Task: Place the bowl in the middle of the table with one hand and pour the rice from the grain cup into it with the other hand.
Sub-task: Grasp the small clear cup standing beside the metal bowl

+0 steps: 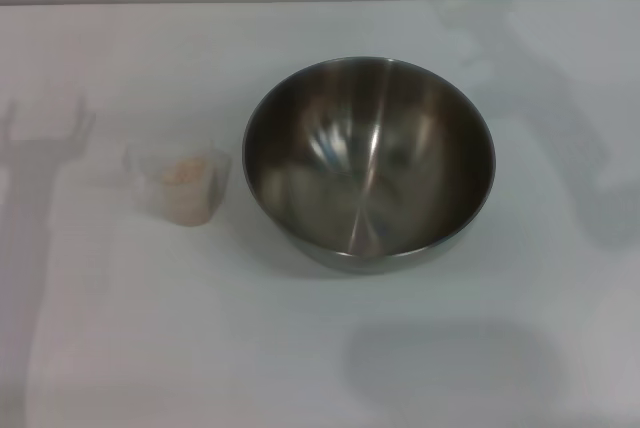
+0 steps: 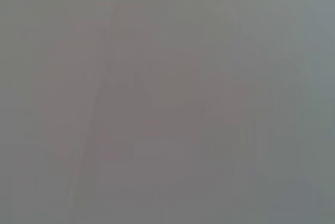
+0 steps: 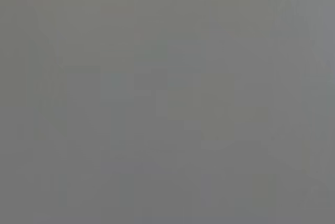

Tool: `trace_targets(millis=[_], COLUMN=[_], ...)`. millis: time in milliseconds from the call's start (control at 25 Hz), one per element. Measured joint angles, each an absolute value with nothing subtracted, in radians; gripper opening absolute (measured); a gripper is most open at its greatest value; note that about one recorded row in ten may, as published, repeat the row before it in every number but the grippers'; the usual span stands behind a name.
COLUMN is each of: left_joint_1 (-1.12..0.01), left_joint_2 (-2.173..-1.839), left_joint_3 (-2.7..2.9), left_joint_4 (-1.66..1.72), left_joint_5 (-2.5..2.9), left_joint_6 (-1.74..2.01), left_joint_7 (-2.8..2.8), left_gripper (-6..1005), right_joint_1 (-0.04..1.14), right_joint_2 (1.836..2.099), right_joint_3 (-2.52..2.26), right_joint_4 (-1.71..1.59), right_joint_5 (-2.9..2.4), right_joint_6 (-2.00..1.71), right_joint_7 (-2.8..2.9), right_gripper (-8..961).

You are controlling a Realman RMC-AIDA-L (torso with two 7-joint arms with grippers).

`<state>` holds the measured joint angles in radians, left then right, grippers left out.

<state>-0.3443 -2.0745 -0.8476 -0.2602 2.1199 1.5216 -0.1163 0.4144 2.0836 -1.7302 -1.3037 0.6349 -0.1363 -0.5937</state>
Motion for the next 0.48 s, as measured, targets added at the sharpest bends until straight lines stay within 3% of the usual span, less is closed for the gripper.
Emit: trace_targets(millis=[160, 360, 480], left_joint_1=[-0.325, -0.307, -0.276], left_joint_2=[-2.074, -2.075, -2.073], left_joint_3=[-0.791, -0.733, -0.62], left_joint_4=[-0.261, -0.26, -0.246], left_joint_5=[2.12, 2.12, 2.12], left_joint_6=[1.553, 1.575, 1.59], left_joint_7=[-0.114, -0.109, -0.094], left_gripper=[864, 864, 864], right_joint_1=[0.407, 0.453, 0.464], right_joint_2=[2.084, 2.083, 2.08], right_joint_3=[-1.93, -2.033, -2.031], right_joint_4=[-1.027, -0.685, -0.584], right_joint_5=[0.634, 0.634, 0.633], right_joint_6=[-0.761, -1.263, -1.362], right_joint_7=[-0.537, -0.262, -0.126], right_gripper=[528, 527, 528])
